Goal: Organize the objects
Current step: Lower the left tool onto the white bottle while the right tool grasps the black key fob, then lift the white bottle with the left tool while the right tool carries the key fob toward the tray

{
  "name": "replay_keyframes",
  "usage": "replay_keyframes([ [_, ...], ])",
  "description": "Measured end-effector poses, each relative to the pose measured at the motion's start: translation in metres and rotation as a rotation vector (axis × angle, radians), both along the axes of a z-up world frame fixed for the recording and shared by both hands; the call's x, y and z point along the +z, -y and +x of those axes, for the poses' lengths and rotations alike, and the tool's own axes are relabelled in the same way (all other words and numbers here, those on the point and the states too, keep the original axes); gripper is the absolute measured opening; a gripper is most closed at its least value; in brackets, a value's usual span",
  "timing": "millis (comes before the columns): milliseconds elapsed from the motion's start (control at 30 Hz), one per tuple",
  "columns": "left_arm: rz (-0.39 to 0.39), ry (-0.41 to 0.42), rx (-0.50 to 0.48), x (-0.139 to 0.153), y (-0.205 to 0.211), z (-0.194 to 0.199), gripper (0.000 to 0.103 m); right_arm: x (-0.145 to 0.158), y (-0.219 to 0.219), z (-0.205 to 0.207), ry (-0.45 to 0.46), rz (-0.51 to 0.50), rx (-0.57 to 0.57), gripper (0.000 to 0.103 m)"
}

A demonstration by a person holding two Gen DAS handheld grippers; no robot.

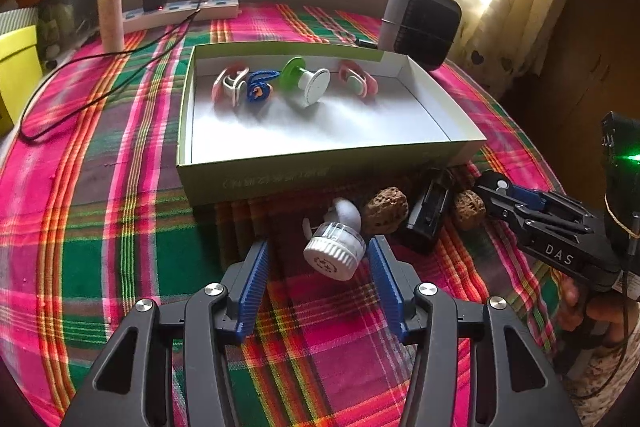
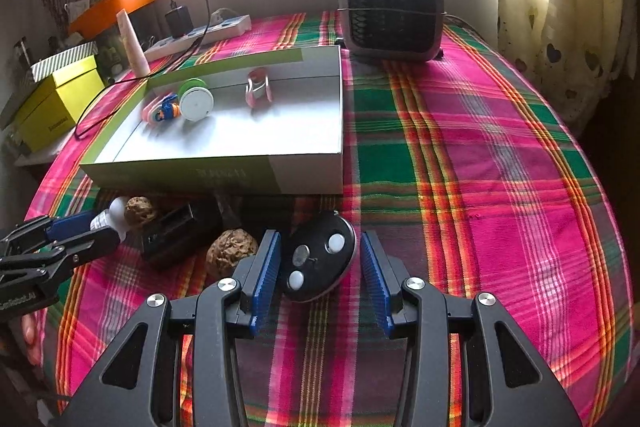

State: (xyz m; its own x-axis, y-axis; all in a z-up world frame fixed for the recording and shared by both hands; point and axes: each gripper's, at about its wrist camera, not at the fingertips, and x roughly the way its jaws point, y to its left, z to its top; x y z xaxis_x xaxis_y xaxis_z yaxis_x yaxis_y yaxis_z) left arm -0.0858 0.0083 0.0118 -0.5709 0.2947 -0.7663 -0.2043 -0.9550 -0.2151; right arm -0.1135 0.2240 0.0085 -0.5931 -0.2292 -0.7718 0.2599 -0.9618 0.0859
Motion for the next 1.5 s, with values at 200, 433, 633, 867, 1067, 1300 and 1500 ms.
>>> replay_keyframes([
  [200, -0.013, -0.013, 0.005, -0.0002, -0.0022, -0.0008, 0.049, 0.0003, -0.0019, 0.0007, 0.0, -0.009, -0.006, 0.038],
  [433, -0.015, -0.014, 0.01, -0.0002, -0.0013, -0.0017, 0.047, 0.0001, -0.0022, 0.0012, 0.003, -0.015, -0.005, 0.033],
  [633, -0.027, -0.021, 0.023, -0.0002, -0.0002, -0.0036, 0.034, 0.0002, -0.0023, 0.0018, 0.003, -0.016, -0.009, 0.033],
  [867, -0.026, -0.02, 0.019, -0.0003, -0.0008, -0.0034, 0.029, 0.0001, -0.0024, 0.0019, 0.0, -0.018, -0.013, 0.032],
  [1067, -0.025, -0.02, 0.024, -0.0007, 0.0003, -0.0024, 0.029, 0.0026, -0.0015, 0.004, -0.009, -0.023, -0.014, 0.029],
  [1300, -0.021, -0.02, 0.031, 0.0007, 0.002, 0.001, 0.029, 0.0029, -0.001, 0.0054, -0.011, -0.03, -0.014, 0.029],
  [1500, -0.02, -0.025, 0.038, 0.0036, 0.0038, 0.0021, 0.029, 0.0048, -0.001, 0.0073, -0.019, -0.035, -0.014, 0.029],
])
